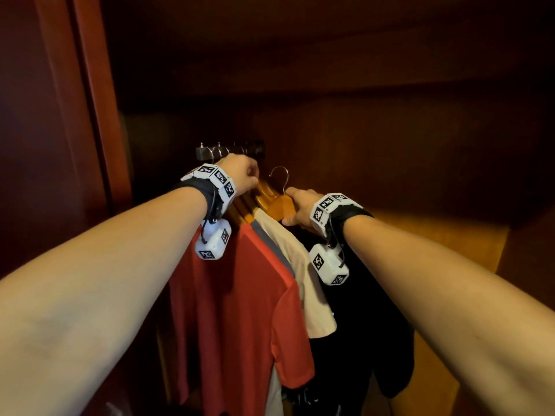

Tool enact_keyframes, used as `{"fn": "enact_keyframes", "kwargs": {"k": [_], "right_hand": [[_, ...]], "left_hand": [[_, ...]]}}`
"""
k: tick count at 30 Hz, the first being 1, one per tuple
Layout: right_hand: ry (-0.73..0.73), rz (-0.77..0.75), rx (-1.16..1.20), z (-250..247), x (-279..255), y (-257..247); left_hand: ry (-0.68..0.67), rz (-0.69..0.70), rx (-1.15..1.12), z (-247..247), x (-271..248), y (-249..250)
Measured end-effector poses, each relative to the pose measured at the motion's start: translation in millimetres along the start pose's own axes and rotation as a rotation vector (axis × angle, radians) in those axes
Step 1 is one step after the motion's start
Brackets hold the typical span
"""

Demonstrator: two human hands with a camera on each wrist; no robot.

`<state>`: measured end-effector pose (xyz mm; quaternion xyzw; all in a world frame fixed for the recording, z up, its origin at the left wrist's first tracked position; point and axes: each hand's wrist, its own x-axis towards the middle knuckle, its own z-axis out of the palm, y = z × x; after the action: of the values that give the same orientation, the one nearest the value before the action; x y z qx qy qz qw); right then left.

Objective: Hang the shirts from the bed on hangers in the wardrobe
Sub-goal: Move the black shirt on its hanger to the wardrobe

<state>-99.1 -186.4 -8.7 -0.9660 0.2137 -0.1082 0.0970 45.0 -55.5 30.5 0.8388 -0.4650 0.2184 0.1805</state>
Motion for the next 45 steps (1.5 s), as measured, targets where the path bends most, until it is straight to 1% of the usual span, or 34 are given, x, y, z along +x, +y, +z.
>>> {"fn": "enact_keyframes", "kwargs": {"k": [4,6,8,10,12,14,20,25,32,37,41,43,45], "right_hand": [[0.075,0.011,0.113,-1.9,22.1,-16.4],[0.114,0.008,0.179,-3.9,32.7,-23.7],[0.148,-0.004,0.211,-6.4,44.2,-30.5],[0.182,-0.018,0.224,-10.1,55.0,-38.2],[0.208,-0.040,0.224,-14.3,64.9,-47.1],[0.212,-0.055,0.208,-17.9,73.6,-57.0],[0.192,-0.083,0.199,-16.0,91.5,-75.1],[0.158,-0.098,0.296,-5.3,98.2,-74.3],[0.127,-0.118,0.316,5.6,103.9,-71.1],[0.045,-0.127,0.163,3.4,106.2,-70.8],[0.005,-0.078,-0.082,2.0,106.7,-73.1],[0.008,-0.079,-0.115,4.4,104.3,-72.9],[0.034,-0.118,-0.094,3.4,101.0,-72.5]], "left_hand": [[0.116,0.003,0.077,-19.6,6.2,-11.7],[0.204,-0.003,0.186,-25.8,8.8,-14.7],[0.265,-0.054,0.283,-28.6,11.5,-18.7],[0.229,-0.166,0.296,-28.6,13.2,-25.6],[0.139,-0.257,0.263,-26.7,14.1,-33.2],[0.088,-0.285,0.237,-23.6,16.2,-37.7],[0.073,-0.278,0.255,-20.1,22.2,-40.8],[0.103,-0.275,0.276,-16.3,23.7,-39.0],[0.121,-0.296,0.309,-12.5,23.9,-38.1],[0.104,-0.308,0.332,-11.3,25.1,-37.3],[0.094,-0.314,0.322,-12.0,24.1,-35.6],[0.107,-0.295,0.339,-11.7,22.5,-34.9],[0.142,-0.249,0.400,-10.7,19.8,-36.0]]}}
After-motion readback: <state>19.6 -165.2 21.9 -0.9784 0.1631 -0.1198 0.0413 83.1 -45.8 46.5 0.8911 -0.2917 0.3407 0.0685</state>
